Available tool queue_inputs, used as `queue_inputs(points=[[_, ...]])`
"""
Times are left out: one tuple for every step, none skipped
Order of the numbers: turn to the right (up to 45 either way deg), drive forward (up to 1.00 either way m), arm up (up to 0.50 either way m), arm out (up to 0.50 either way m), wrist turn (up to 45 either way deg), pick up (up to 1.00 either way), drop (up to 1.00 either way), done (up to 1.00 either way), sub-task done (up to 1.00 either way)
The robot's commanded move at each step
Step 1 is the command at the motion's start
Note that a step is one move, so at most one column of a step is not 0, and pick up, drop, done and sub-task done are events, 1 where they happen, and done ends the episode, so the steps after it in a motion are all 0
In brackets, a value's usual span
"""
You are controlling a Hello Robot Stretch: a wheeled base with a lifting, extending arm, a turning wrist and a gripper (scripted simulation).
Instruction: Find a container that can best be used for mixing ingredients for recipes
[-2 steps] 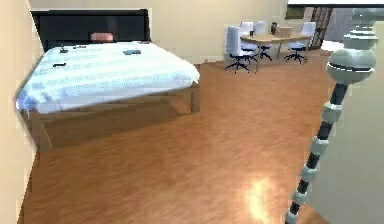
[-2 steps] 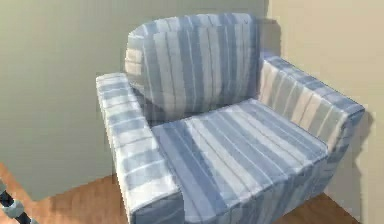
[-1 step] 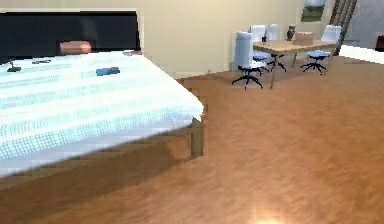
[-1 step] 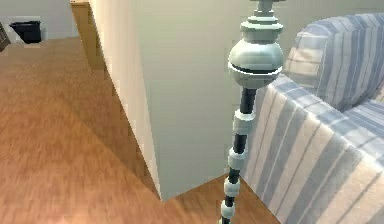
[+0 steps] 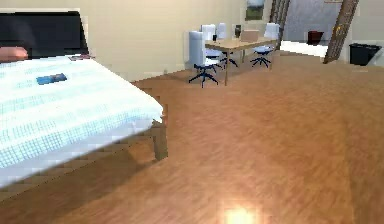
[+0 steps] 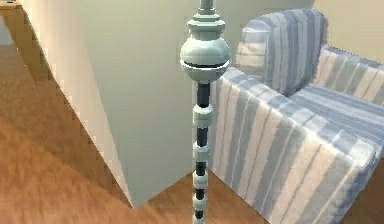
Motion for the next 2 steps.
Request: queue_inputs(points=[[0.0,0.1,0.0,0.0,0.0,0.0,0.0,0.0,0.0],[-30.0,0.0,0.0,0.0,0.0,0.0,0.0,0.0,0.0]])
